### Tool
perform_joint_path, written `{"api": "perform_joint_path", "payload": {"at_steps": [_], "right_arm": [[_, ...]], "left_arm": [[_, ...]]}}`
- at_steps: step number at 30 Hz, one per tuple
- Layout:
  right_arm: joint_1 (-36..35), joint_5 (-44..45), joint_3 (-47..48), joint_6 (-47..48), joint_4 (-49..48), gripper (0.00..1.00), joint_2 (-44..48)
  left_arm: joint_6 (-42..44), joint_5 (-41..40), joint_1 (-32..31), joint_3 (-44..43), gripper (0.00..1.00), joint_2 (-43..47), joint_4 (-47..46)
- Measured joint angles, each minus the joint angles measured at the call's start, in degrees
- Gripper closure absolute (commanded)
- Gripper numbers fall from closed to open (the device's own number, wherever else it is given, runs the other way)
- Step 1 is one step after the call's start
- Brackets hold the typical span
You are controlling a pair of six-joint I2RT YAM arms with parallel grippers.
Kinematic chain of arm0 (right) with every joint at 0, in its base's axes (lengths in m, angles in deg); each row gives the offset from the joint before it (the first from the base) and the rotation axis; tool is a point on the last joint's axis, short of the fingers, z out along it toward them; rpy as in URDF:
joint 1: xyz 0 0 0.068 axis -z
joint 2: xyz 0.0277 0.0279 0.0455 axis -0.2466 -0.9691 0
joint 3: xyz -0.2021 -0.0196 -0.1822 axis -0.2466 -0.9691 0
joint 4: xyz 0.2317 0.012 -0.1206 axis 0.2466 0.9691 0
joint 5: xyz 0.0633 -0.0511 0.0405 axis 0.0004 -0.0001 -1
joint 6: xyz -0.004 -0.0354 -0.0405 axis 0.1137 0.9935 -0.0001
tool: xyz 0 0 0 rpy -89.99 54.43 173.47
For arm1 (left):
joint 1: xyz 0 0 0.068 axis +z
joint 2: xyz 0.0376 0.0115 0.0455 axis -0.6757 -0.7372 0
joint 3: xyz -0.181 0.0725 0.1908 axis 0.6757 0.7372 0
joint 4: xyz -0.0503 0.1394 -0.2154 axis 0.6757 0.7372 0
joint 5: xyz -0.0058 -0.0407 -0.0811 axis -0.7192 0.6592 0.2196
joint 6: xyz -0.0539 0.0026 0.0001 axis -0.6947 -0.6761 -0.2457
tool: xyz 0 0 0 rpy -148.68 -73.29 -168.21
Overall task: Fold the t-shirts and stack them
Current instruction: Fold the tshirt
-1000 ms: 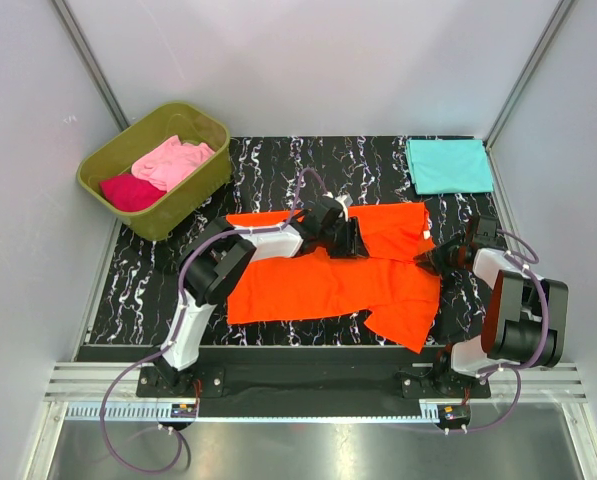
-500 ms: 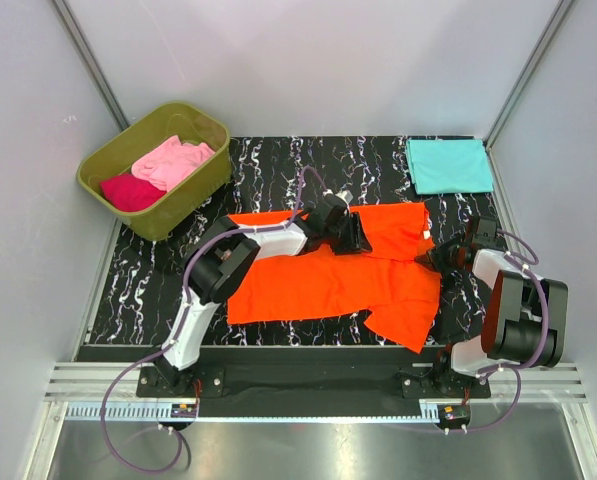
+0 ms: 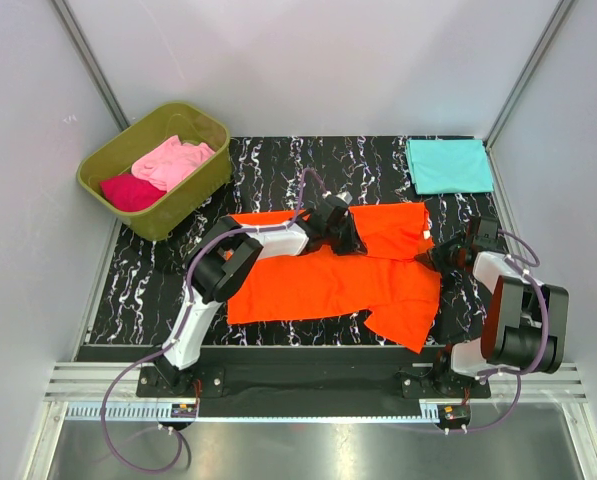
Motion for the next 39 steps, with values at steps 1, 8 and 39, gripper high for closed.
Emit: {"api": "perform_joint_path", "payload": {"at_steps": [1,8,39], "right_arm": [[0.0,0.0,-0.1,-0.4,0.0,1.00,0.3],[-0.9,0.3,-3.0,-3.7,0.1,1.00,6.8],[-3.2,8.1,-2.5,-0.7,4.9,0.81,12.8]], "left_arm": [[0.0,0.0,0.0,-0.1,1.00,0.0,0.0],[0.2,-0.1,0.1,-2.0,1.00,0.0,3.3],[6.0,-0.9,0.9,-2.0,0.68,5.3,16.9]]}}
